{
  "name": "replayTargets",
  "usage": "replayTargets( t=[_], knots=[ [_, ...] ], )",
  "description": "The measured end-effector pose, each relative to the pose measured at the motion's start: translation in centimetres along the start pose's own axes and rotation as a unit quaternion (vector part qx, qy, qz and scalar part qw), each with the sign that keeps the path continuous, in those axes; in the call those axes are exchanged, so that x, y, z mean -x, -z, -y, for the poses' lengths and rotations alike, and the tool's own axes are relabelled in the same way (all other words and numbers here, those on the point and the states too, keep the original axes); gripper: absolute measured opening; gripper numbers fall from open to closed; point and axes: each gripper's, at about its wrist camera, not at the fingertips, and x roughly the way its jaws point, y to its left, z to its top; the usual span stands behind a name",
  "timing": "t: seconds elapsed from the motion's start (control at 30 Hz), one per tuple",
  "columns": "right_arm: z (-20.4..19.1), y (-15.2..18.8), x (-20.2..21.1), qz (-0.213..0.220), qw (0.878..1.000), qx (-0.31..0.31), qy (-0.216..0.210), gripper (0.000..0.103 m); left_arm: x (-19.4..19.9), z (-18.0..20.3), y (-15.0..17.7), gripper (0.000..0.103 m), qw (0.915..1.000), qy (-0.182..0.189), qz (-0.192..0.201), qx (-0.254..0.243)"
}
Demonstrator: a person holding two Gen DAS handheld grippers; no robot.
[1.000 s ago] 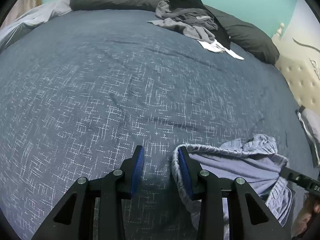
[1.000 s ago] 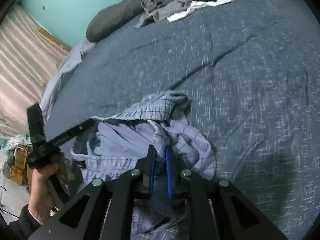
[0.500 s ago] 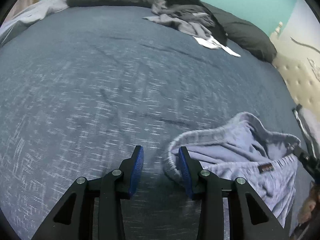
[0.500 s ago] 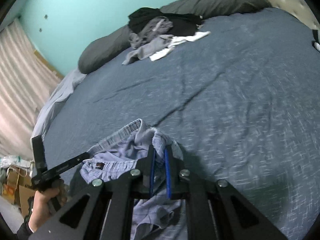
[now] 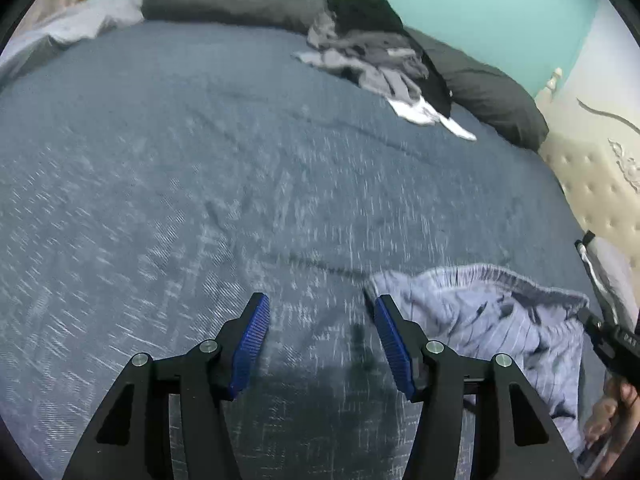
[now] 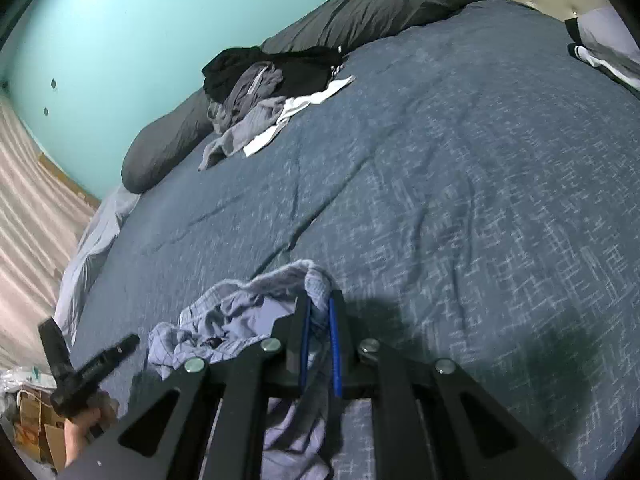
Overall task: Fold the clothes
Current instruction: 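Close the left gripper on the plaid shorts waistband while the right gripper holds it, then lift the waistband with both grippers, stretching it taut between them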
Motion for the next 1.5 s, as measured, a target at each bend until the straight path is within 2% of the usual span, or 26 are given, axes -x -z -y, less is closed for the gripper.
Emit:
replayTargets(
  t=[0.07, 0.23, 0.4, 0.57, 0.6, 0.63, 0.8, 0.83, 1.0, 1.17, 1.5],
  knots=[
    [-0.2, -0.1, 0.0, 0.001, 1.000, 0.003, -0.002, 0.008, -0.5, 0.1, 0.0, 0.059, 0.9999, 0.014, -0.007, 0.003],
    [-0.4, 0.0, -0.1, -0.002, 1.000, 0.008, -0.005, 0.008, -1.4, 0.4, -0.5, 0.067, 0.9981, 0.059, -0.011, 0.014],
    [0.2, 0.0, -0.4, -0.004, 1.000, 0.003, -0.007, 0.008, -3.1, -0.3, -1.0, 0.067, 0.9911, 0.110, -0.031, 0.067],
    [0.2, 0.1, -0.9, -0.011, 1.000, 0.007, -0.010, 0.008, -3.8, -0.8, -1.1, 0.065, 0.9844, 0.138, -0.041, 0.101],
    [0.2, 0.1, -1.0, -0.012, 1.000, 0.009, -0.012, 0.008, -3.9, -0.8, -1.1, 0.057, 0.9827, 0.146, -0.043, 0.105],
    [0.1, 0.1, -1.0, -0.013, 1.000, 0.010, -0.013, 0.008, -4.0, -0.7, -1.0, 0.044, 0.9818, 0.151, -0.046, 0.106],
    [-0.1, 0.1, -0.8, -0.011, 1.000, 0.015, -0.017, 0.008, -3.5, 0.8, -1.0, 0.019, 0.9835, 0.157, -0.045, 0.079],
    [-0.1, 0.1, -0.8, -0.010, 1.000, 0.015, -0.018, 0.008, -3.1, 0.9, -1.0, 0.014, 0.9839, 0.158, -0.041, 0.074],
    [-0.6, -0.2, -0.1, 0.000, 1.000, 0.017, -0.026, 0.008, -0.5, 1.5, -1.5, 0.008, 0.9857, 0.161, -0.011, 0.047],
    [-2.1, -0.9, 1.2, 0.018, 0.998, 0.033, -0.046, 0.008, 3.9, 2.0, -2.1, 0.008, 0.9879, 0.149, 0.039, 0.016],
    [-6.6, -2.4, 6.7, 0.068, 0.989, 0.079, -0.102, 0.008, 13.7, 2.6, -2.2, 0.007, 0.9832, 0.125, 0.131, -0.022]
  ],
)
